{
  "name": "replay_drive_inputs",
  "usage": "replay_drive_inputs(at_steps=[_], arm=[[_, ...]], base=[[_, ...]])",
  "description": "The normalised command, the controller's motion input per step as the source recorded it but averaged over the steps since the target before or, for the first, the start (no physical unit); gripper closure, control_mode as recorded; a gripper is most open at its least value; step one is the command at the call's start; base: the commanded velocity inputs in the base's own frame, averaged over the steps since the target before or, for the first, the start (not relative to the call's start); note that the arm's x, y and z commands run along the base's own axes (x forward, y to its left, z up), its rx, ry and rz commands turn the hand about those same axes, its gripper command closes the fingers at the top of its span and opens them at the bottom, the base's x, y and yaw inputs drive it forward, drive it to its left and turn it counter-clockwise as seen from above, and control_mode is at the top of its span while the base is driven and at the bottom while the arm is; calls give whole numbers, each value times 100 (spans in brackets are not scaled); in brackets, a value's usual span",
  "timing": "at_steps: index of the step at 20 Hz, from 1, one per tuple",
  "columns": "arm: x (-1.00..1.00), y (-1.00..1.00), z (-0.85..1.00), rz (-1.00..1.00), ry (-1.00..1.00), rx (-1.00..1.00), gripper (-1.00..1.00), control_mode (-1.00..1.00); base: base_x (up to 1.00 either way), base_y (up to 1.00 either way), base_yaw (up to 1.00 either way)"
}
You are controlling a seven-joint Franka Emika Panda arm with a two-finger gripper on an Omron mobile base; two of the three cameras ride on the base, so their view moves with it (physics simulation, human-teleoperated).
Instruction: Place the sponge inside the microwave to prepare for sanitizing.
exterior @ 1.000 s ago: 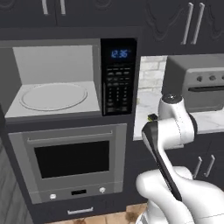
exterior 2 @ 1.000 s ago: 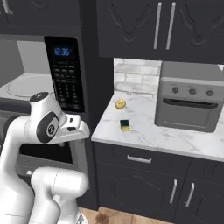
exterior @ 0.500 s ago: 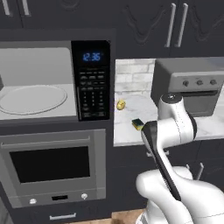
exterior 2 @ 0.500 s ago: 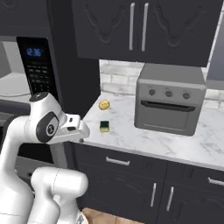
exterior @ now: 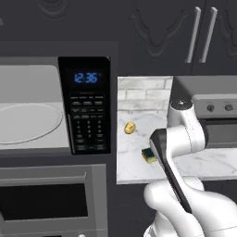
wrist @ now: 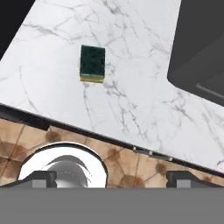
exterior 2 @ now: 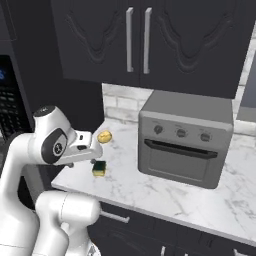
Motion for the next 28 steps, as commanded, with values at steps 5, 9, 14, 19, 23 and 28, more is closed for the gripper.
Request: replay_drive_inputs(at_steps=[5, 9, 14, 19, 23, 28], arm=[[1, -6, 0, 4, 0, 0, -100, -100], [0, -1, 0, 1, 0, 0, -100, -100], [14, 2, -28, 0, -2, 6, -100, -100], [14, 1, -43, -25, -15, 24, -100, -100], [8, 11, -31, -22, -20, 17, -100, -100], [3, 11, -13, -6, -14, 0, -100, -100]], base=[[14, -14, 9], [0, 0, 0], [0, 0, 0], [0, 0, 0], [0, 0, 0], [0, 0, 0]])
